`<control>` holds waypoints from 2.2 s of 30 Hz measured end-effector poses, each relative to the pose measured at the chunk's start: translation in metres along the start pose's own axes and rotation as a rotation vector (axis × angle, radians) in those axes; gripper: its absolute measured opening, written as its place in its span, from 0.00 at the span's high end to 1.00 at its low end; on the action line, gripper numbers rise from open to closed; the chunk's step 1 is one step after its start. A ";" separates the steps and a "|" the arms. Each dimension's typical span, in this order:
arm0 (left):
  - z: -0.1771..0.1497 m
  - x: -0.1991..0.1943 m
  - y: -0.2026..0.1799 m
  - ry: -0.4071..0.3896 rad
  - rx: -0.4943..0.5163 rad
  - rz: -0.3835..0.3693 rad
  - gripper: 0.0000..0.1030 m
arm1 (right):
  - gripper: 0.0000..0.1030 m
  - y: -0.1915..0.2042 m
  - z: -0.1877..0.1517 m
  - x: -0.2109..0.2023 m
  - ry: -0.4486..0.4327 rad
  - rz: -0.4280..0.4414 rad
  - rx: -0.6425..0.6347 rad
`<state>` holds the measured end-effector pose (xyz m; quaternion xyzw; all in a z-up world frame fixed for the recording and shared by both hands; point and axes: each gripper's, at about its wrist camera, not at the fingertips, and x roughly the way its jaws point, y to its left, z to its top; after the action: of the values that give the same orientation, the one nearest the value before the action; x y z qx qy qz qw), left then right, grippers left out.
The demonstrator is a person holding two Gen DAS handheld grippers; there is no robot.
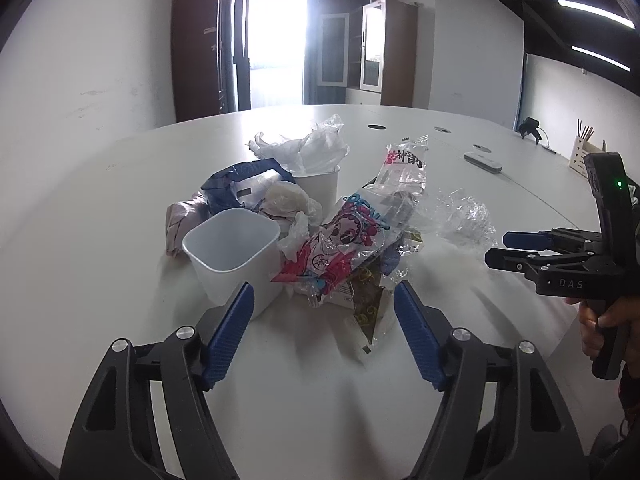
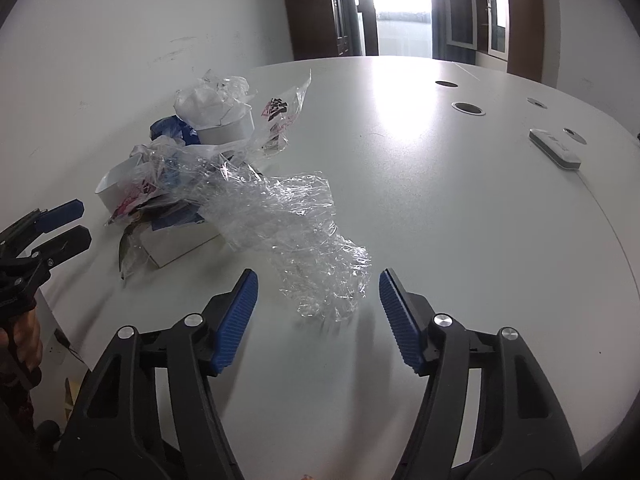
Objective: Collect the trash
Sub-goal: 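Grasp the pink snack bag with left tool while right tool grasps clear plastic film, then carry both held wrappers down over the blue wastebasket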
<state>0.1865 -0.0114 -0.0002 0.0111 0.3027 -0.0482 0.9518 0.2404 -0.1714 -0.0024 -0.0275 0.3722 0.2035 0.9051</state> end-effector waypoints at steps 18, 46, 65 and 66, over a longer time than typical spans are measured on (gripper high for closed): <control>0.012 -0.017 -0.006 -0.091 -0.040 0.052 0.93 | 0.93 -0.007 -0.013 -0.021 -0.049 0.043 0.050; -0.152 -0.195 0.019 0.016 -0.171 0.073 0.94 | 0.93 0.064 -0.165 -0.137 -0.058 0.125 -0.042; -0.229 -0.064 0.072 0.317 -0.224 0.174 0.94 | 0.93 0.087 -0.208 -0.009 0.208 0.018 0.012; -0.229 -0.056 0.076 0.323 -0.223 0.184 0.94 | 0.93 0.089 -0.210 -0.003 0.217 0.009 0.006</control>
<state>0.0165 0.0806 -0.1556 -0.0590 0.4526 0.0752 0.8866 0.0649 -0.1328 -0.1430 -0.0451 0.4688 0.2022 0.8587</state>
